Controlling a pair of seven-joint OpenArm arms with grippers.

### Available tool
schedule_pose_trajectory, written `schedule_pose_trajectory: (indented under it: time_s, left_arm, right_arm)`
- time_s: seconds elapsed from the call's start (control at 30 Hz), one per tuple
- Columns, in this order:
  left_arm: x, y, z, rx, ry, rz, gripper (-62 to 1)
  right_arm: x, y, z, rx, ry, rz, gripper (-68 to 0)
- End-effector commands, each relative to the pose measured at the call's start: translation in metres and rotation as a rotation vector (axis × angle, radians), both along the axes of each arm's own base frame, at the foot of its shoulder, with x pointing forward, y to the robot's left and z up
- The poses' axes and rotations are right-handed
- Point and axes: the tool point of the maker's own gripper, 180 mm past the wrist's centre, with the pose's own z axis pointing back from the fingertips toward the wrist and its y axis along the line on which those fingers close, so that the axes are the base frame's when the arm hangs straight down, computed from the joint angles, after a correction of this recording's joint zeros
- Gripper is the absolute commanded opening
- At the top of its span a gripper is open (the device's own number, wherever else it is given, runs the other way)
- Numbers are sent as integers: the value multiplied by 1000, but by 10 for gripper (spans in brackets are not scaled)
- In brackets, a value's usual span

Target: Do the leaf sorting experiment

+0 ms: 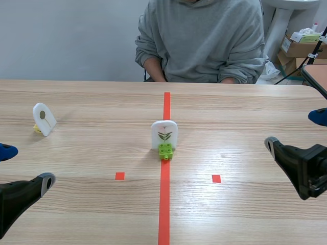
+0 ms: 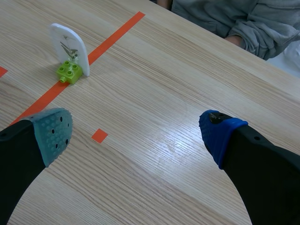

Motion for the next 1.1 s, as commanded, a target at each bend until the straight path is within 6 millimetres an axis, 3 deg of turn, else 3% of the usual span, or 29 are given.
schedule_pose_trajectory:
  time_s: [0.0, 0.57, 0.77, 1.07]
  left_arm:
    - [2, -6, 10, -15, -30, -16, 14]
    - [3, -6, 10, -15, -29, -15, 14]
    - [3, -6, 10, -15, -32, -14, 14]
    - [1, -7, 6, -27, -14, 4, 14]
  right_arm:
    - [4, -1, 8, 4, -28, -3, -124]
    - [8, -11, -8, -65, 64, -34, -124]
    - [26, -21, -9, -121, 95, -41, -124]
    - [62, -4, -37, -144, 161, 151, -123]
